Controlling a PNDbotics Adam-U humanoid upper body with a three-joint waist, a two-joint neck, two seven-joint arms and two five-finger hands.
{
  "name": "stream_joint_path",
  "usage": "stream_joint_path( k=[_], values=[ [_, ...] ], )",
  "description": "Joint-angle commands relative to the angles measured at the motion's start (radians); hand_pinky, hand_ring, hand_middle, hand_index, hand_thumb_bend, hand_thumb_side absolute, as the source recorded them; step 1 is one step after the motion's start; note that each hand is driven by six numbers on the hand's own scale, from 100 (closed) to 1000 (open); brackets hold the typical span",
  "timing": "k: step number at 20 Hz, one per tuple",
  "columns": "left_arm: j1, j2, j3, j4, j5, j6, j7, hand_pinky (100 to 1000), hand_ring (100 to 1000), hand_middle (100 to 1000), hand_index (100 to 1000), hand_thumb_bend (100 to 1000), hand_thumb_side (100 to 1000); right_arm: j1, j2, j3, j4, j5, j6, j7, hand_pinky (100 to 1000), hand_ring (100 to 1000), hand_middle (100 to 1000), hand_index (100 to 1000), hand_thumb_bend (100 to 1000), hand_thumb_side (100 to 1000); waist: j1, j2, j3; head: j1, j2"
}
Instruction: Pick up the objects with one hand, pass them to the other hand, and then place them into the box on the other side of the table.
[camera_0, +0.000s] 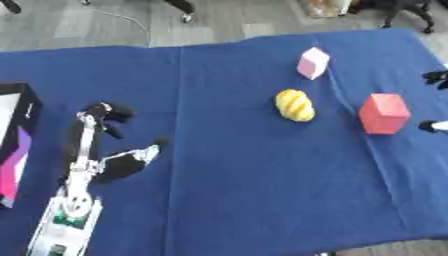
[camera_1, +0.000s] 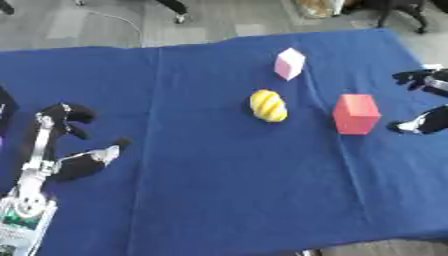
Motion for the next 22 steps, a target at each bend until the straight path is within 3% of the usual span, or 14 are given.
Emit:
stream_joint_path(
  k=[1, 22],
  values=[
    [-0.007, 0.009, -0.002, -0.014, 0.002, -0.001, -0.004, 483, 616, 532, 592, 666, 100, -0.032, -0.007, 0.000, 0.009, 0.005, -0.008, 0.006, 871, 878, 889, 1000, 458, 353, -0.008, -0.033, 0.001, -0.006, -0.002],
    [-0.007, 0.005, -0.004, -0.015, 0.003, -0.004, -0.014, 485, 623, 533, 591, 650, 100, -0.098, 0.068, 0.012, 0.115, 0.060, -0.021, 0.028, 868, 868, 864, 990, 417, 346, -0.001, -0.032, 0.018, -0.017, -0.002]
  ],
)
